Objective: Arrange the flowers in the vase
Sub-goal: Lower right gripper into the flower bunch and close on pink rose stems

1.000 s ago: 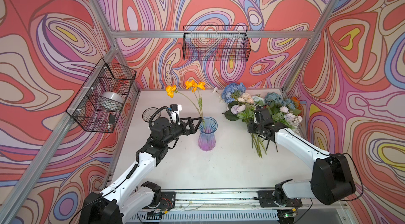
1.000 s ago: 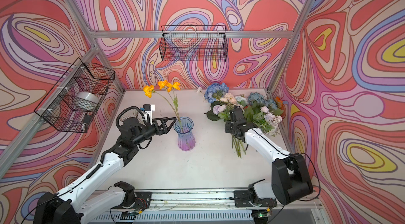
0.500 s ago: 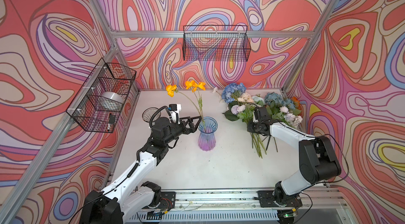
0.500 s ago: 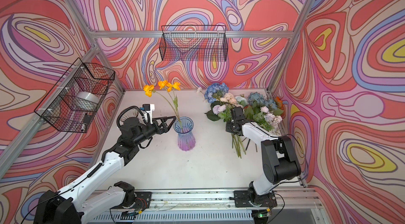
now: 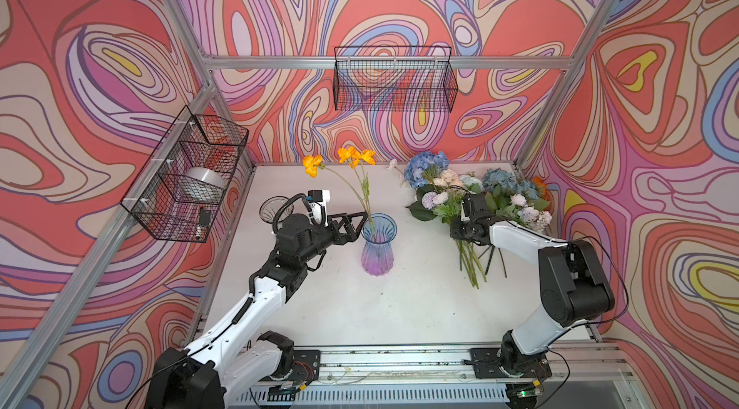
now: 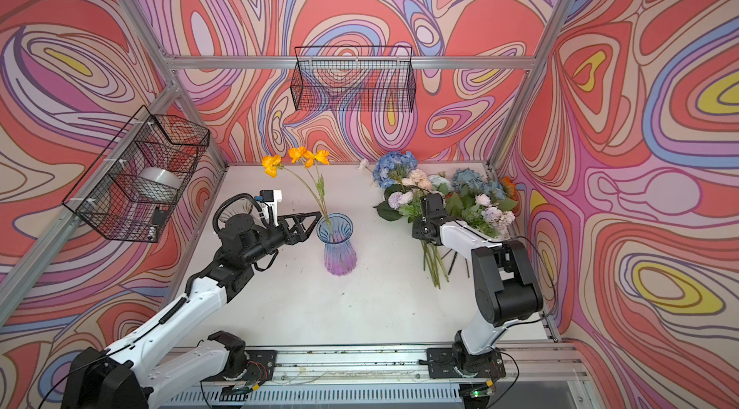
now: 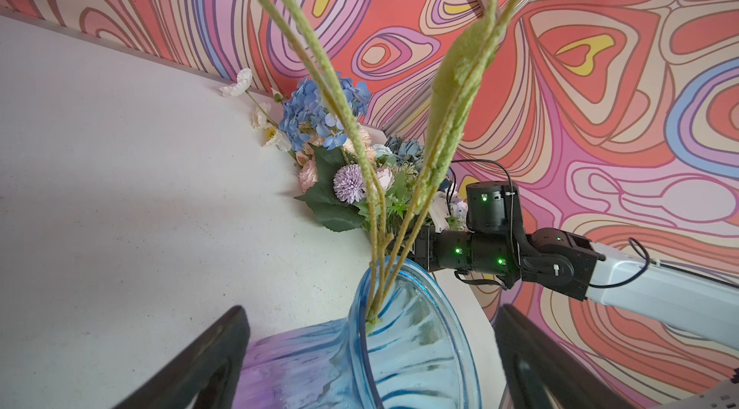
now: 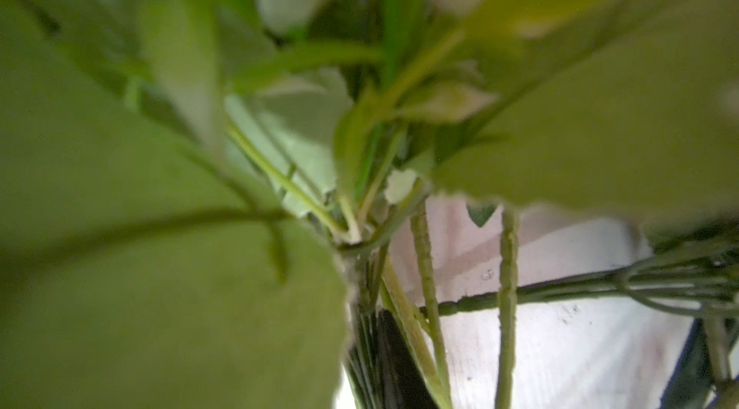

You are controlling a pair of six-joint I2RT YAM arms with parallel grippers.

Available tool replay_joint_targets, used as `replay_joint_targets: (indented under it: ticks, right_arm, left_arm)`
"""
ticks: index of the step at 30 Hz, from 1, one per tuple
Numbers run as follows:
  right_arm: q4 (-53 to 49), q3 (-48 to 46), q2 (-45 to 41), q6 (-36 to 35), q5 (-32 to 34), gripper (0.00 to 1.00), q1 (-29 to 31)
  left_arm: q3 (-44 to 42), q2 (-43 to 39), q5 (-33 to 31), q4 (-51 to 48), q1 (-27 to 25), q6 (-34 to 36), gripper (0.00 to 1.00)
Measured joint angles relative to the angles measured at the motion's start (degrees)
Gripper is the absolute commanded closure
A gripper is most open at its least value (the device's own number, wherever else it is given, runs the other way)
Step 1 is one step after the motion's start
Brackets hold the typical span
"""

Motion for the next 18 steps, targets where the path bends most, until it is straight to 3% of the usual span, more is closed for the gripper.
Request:
replay_joint_targets:
  ticks: [4,10,18]
  right_arm:
    - [0.00,0.00,-0.02,-0.81,0.50,0.99,-0.02]
    - [-0.22,-0.09,-2.19,-2.10,1.18,1.00,-0.04]
    - [-0.26,-0.76,-11.21,-3.56,2.73,1.00,-0.04]
  left_arm:
    - [0.00,-0.02,0.00,0.02,0.00,-0.02,0.01]
    - [0.00,-0.04,-0.20,0.11,0.00,-0.46,0.01]
    - [0.00,-0.04,-0.37,0.22,0.00,-1.07,0.01]
